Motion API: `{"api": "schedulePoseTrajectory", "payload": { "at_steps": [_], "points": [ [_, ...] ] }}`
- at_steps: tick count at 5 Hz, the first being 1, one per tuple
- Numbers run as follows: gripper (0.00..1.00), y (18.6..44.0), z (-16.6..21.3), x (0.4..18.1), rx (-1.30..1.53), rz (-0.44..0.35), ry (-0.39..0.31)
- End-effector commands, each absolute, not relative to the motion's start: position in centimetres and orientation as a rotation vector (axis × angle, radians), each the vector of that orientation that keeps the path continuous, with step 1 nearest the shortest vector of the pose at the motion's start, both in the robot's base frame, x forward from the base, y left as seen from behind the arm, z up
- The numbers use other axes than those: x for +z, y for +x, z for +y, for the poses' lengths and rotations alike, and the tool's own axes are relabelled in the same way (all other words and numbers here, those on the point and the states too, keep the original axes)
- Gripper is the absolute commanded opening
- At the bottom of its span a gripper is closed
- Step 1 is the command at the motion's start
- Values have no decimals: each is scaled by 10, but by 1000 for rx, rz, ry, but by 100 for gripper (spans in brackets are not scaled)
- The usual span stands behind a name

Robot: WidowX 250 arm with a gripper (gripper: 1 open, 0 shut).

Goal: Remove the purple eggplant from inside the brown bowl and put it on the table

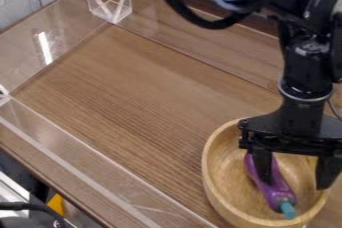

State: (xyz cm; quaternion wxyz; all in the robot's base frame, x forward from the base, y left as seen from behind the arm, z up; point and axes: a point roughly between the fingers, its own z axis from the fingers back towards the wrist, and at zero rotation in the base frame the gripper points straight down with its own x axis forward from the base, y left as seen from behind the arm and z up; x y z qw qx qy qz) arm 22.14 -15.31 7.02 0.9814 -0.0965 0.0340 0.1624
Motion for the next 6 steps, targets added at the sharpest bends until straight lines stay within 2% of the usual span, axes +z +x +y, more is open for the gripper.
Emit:
{"api": "schedulePoseTrajectory", "payload": {
  "at_steps": [1, 5, 6],
  "points": [
    [100, 223, -155, 72, 325, 41, -208],
    [100, 232, -155, 58, 337, -2, -221],
    [0, 231, -155, 58, 339, -5, -216]
  ]
}}
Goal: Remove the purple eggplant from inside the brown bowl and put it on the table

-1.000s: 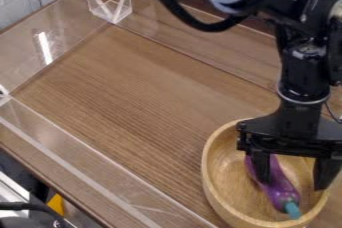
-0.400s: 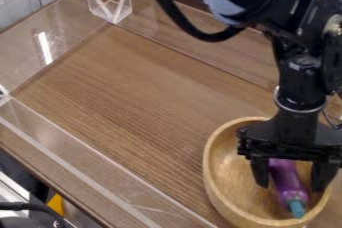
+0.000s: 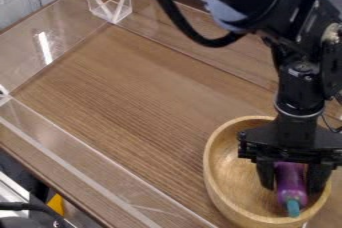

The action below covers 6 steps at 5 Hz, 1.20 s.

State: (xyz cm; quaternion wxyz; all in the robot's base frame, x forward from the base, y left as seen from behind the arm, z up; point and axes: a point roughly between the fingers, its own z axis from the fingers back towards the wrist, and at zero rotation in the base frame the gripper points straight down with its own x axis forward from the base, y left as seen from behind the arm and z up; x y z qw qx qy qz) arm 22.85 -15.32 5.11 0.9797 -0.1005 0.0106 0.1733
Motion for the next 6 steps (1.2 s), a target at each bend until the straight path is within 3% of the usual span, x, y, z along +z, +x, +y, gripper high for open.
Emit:
{"api": "schedulePoseTrajectory", "payload": {
  "at_steps": [1, 6],
  "points": [
    [0, 230, -153, 63, 344, -8, -217],
    [0, 226, -146, 100, 374, -33, -254]
  ]
}}
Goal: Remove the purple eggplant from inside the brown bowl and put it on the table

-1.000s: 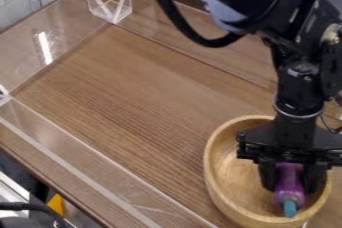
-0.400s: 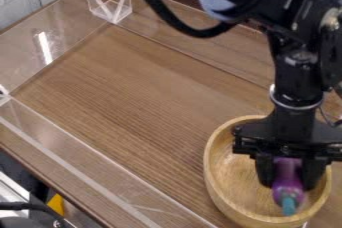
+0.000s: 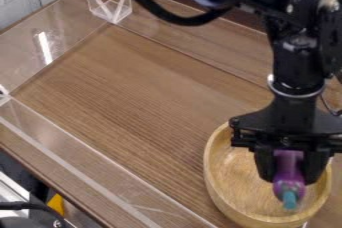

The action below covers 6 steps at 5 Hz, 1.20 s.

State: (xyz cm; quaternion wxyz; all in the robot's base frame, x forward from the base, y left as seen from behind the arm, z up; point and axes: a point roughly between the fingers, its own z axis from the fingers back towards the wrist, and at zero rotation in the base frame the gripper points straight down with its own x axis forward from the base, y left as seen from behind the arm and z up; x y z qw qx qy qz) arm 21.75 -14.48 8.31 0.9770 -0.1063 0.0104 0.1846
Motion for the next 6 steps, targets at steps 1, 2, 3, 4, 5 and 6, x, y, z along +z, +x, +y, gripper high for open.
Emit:
{"api": "schedulePoseTrajectory", "payload": {
  "at_steps": [1, 2, 3, 4, 5, 6],
  "points": [
    [0, 226, -143, 107, 384, -43, -262],
    [0, 227, -137, 115, 400, -60, -273],
    [0, 227, -126, 120, 421, -82, -278],
    [0, 232, -109, 124, 454, -116, -281],
    [0, 234, -90, 120, 489, -147, -270],
    [0, 243, -108, 118, 472, -153, -281]
  ]
}}
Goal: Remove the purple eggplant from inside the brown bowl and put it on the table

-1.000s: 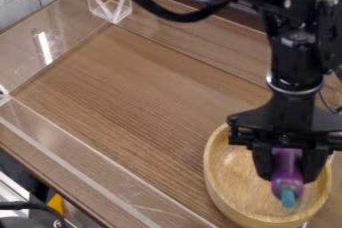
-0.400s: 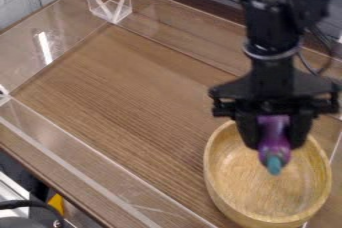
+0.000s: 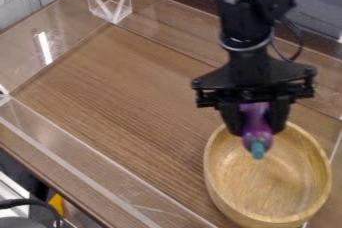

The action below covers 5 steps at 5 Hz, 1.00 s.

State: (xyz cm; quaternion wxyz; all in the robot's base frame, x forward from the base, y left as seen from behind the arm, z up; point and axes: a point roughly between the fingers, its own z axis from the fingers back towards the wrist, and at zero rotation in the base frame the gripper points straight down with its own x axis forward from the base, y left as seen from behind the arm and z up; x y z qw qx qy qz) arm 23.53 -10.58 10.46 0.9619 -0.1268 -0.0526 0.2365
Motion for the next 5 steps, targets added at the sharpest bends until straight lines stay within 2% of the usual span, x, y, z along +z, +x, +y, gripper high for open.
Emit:
{"api": "schedulePoseTrajectory", "payload": {
  "at_steps": [1, 5],
  "points": [
    [0, 252, -118, 119, 460, -166, -291],
    [0, 264, -89, 130, 508, -250, -284]
  ]
}}
